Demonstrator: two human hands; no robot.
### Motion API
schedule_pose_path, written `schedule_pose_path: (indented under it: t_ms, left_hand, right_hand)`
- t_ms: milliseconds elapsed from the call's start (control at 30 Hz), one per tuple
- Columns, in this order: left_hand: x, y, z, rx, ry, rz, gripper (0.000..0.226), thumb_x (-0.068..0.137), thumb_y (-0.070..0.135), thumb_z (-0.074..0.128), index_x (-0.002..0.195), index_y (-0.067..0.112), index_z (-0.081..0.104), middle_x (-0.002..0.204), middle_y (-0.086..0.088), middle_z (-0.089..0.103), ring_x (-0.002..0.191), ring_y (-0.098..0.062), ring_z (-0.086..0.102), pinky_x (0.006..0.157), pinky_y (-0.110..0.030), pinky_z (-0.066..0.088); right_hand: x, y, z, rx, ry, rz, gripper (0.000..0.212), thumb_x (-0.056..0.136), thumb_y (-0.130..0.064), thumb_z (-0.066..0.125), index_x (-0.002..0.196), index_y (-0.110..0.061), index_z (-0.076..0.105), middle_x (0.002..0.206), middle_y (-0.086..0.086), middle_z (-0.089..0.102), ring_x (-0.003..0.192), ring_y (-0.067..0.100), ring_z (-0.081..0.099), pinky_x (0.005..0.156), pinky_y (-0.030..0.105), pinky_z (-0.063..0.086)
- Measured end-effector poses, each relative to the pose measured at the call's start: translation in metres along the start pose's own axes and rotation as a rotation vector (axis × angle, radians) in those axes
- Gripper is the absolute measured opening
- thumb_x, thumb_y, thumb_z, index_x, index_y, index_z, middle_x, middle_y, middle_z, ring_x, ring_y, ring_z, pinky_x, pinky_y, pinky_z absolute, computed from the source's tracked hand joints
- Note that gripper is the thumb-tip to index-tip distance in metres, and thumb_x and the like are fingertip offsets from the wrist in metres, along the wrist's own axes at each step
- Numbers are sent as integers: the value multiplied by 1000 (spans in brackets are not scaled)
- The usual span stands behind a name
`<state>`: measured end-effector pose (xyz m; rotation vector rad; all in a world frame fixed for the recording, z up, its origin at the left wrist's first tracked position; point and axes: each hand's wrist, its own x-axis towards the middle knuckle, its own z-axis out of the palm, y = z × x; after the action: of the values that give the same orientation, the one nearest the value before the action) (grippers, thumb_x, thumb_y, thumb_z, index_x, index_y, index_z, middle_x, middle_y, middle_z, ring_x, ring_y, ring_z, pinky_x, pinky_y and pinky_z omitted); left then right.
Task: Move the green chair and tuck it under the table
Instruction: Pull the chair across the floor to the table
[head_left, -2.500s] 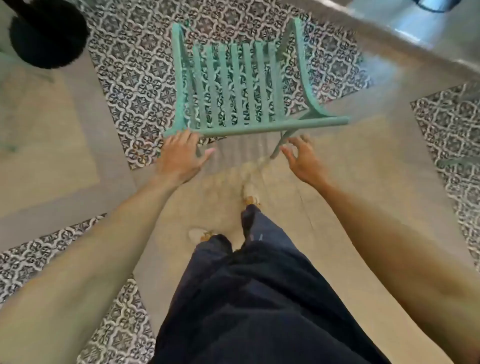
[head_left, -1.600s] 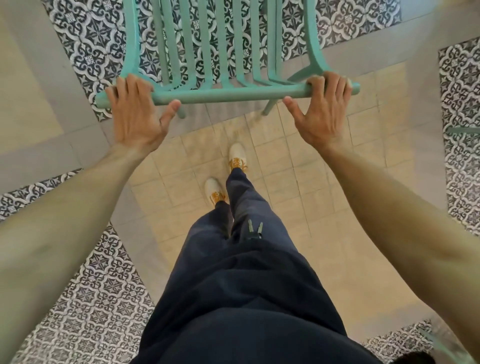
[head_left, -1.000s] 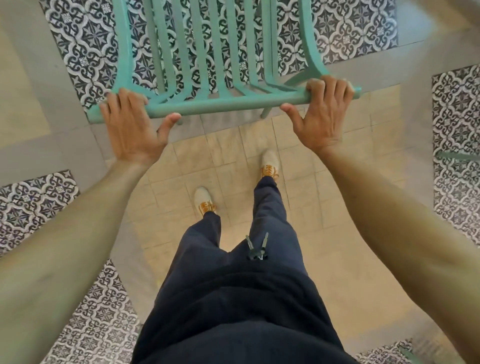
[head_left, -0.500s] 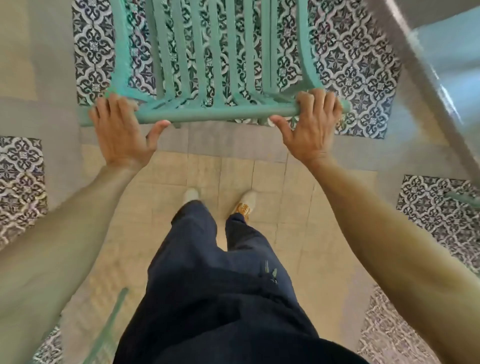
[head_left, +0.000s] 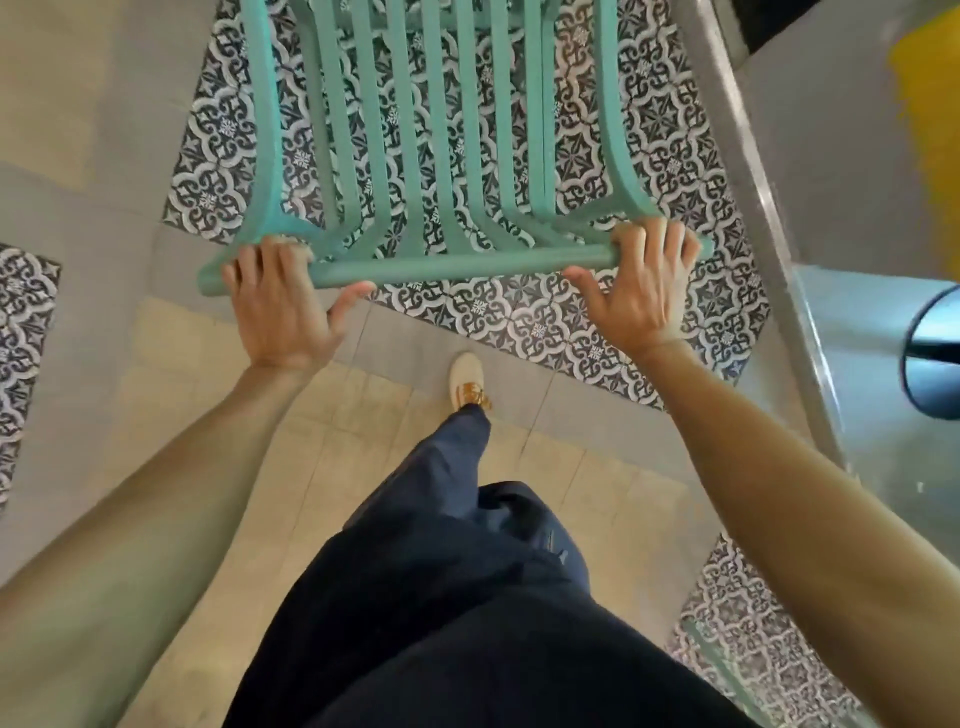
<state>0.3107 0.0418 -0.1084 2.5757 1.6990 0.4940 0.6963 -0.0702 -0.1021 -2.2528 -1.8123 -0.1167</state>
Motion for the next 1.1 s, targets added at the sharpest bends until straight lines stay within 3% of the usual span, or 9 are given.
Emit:
schedule_pose_path:
  t_ms: [400, 633, 867, 1100]
  left_hand:
    - [117, 20, 35, 95, 43, -165, 73, 96, 81, 30, 99, 10, 47, 91, -15, 60, 82, -26, 45, 77, -40, 31]
    - [184, 32, 43, 104, -81, -337, 91, 95, 85, 27, 97, 0, 58, 96, -22, 62, 85, -37, 57, 80, -48, 38]
    - [242, 22, 63, 154, -50, -429, 81, 94, 85, 31, 102, 6, 49, 98, -20, 57, 86, -33, 50, 79, -48, 36]
    - [310, -30, 77, 225, 17, -504, 73, 95, 79, 38, 100, 7, 48, 92, -16, 52, 85, -29, 44, 77, -46, 34]
  right_hand:
    - [176, 48, 35, 13, -18, -169, 74, 100, -79, 23, 103, -10, 50, 104, 10, 45, 92, 28, 45, 87, 47, 37]
    - [284, 62, 51, 39, -60, -289, 73, 99, -80, 29, 103, -10, 51, 104, 13, 48, 92, 29, 45, 85, 46, 34]
    - [387, 61, 77, 82, -103, -381, 77, 100, -79, 31, 107, -7, 56, 107, 14, 49, 93, 32, 48, 88, 50, 38]
    - [507, 11, 112, 122, -21, -511, 73, 98, -80, 33, 105, -9, 49, 105, 11, 45, 90, 28, 43, 85, 45, 34]
